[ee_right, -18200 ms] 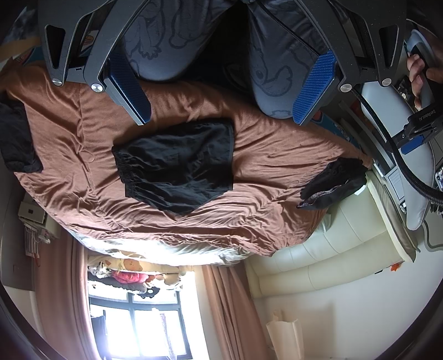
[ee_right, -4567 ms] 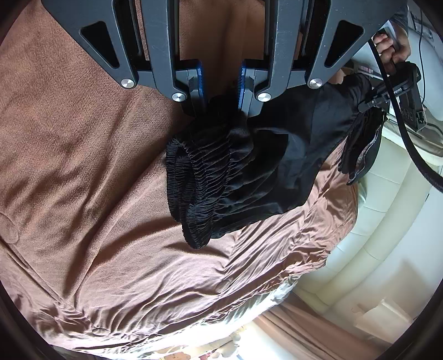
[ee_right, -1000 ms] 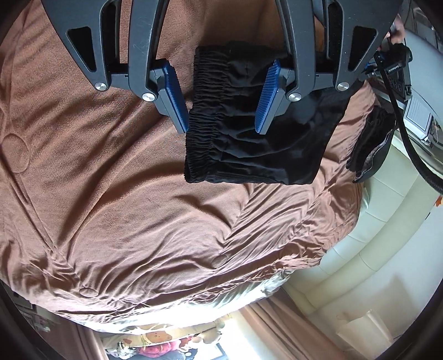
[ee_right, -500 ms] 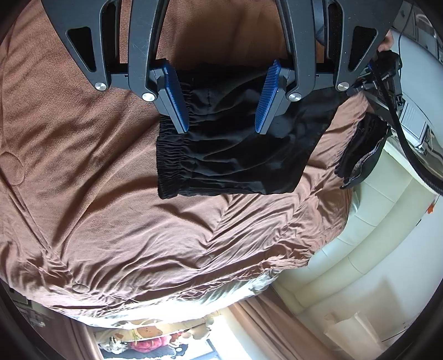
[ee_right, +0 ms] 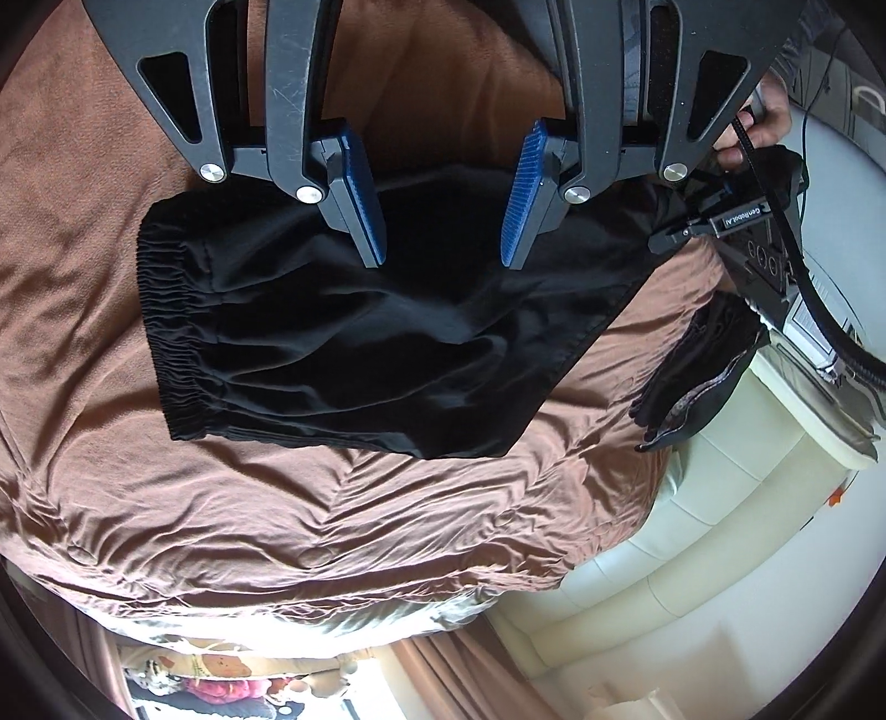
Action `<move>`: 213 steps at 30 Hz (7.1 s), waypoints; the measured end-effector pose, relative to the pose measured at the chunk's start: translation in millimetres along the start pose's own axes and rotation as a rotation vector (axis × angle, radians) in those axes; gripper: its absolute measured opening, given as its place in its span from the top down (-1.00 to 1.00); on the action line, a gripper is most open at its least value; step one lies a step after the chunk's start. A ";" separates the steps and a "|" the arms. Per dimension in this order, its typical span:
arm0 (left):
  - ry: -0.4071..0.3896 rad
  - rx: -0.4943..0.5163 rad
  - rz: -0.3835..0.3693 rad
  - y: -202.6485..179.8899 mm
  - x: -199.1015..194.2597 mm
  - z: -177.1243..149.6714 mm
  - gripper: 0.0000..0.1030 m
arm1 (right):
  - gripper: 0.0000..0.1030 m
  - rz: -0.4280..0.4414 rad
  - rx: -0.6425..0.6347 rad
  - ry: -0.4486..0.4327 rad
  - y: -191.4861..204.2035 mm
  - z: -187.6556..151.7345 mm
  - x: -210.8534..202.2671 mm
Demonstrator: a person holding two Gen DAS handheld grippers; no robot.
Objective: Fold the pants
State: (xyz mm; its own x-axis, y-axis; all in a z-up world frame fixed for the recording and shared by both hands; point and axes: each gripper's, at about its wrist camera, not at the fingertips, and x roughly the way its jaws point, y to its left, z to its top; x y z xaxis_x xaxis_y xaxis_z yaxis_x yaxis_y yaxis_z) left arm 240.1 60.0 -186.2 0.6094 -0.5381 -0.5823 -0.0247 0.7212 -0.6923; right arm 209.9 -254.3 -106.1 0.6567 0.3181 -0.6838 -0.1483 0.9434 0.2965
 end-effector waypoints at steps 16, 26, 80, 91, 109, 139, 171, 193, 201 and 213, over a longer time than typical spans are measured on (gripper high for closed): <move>-0.025 -0.023 -0.039 -25.6 -18.3 11.8 0.84 | 0.66 -0.069 -0.145 0.254 40.1 -4.5 77.9; -0.032 -0.063 -0.040 -23.2 -22.3 10.9 0.84 | 0.67 -0.048 -0.099 0.157 35.4 28.6 63.2; -0.054 -0.334 0.125 -7.4 -14.1 1.5 0.84 | 0.95 -0.158 0.020 0.156 -12.0 130.4 161.1; -0.074 -0.256 0.073 -45.3 -22.3 22.0 0.84 | 0.95 -0.040 0.124 0.102 -18.0 94.1 96.4; -0.078 -0.119 0.018 -116.5 -24.2 45.7 0.84 | 0.95 0.092 0.143 0.280 2.2 40.4 115.8; 0.126 0.171 -0.075 -259.7 55.0 -11.8 0.84 | -0.52 0.012 0.362 -0.028 -104.6 -17.0 -100.7; 0.358 0.257 -0.083 -267.2 106.7 -71.6 -0.56 | -0.62 -0.037 0.474 -0.063 -135.1 -48.1 -125.2; 0.268 0.067 0.030 -169.1 119.8 8.2 -0.60 | -0.62 -0.039 0.332 0.043 -98.6 0.9 -41.7; 0.307 0.009 0.026 -149.8 154.9 9.1 -0.60 | -0.52 0.000 0.318 0.081 -98.4 2.0 -12.3; 0.217 0.003 0.051 -145.5 166.2 25.3 0.25 | 0.04 0.005 0.313 0.071 -98.4 -5.4 -16.2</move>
State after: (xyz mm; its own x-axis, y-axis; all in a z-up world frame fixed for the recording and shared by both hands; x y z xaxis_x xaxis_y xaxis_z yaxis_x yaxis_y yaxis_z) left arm 365.0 -123.3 -171.4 0.4222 -0.5820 -0.6949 -0.0486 0.7510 -0.6585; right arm 209.9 -351.7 -127.8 0.6015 0.3391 -0.7233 0.0905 0.8707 0.4835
